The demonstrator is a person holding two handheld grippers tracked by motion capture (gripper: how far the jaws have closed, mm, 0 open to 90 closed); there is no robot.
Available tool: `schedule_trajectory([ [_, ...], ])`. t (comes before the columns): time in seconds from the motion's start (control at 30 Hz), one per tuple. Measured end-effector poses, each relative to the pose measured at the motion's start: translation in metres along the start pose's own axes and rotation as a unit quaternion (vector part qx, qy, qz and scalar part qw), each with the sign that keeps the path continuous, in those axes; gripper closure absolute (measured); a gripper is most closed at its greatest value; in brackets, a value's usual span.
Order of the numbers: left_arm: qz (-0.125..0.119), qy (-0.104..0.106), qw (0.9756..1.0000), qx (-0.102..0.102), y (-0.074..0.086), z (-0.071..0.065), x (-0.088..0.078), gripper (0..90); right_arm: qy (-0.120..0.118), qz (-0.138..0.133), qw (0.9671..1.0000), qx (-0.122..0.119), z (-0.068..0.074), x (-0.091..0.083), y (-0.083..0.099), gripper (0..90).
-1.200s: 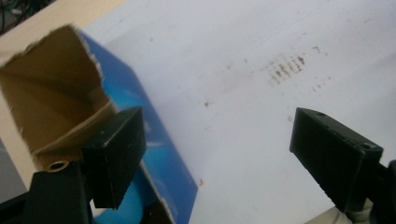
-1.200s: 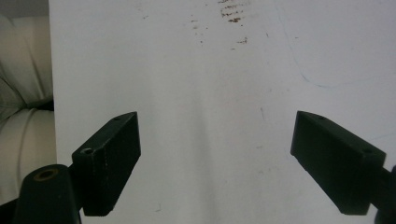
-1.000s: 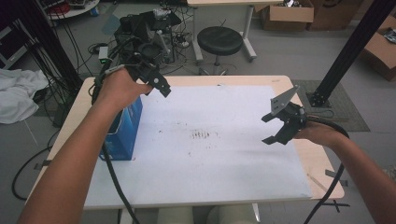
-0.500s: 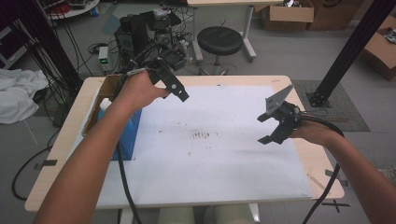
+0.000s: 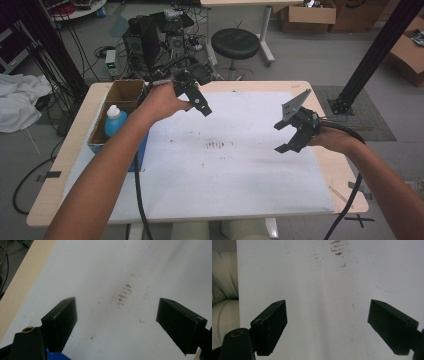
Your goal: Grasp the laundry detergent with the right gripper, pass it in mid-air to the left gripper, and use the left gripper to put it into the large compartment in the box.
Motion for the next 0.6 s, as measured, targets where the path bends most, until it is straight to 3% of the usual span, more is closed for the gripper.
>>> schedule_trajectory([
  [0.33,-0.007,0.014,0.9997,0.017,-0.0019,-0.0019,0.0066,18.0,-0.007,0.005,1.0000,-0.002,-0.0033,0.0025,-0.0017,16.0],
  [0.6,-0.005,0.018,0.9996,0.019,0.0006,-0.0037,0.0094,18.1,-0.007,0.007,0.9999,-0.003,-0.0024,0.0040,-0.0026,16.1],
])
Point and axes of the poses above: each handheld gripper's, and its own axes: x roughly forward along the jaws, y roughly out of its underside, z roughly to its left, the point moved 9 cm from there along x, roughly forward along the jaws, and after that the axes turned 2 degrees about z, right-handed, at the moved point
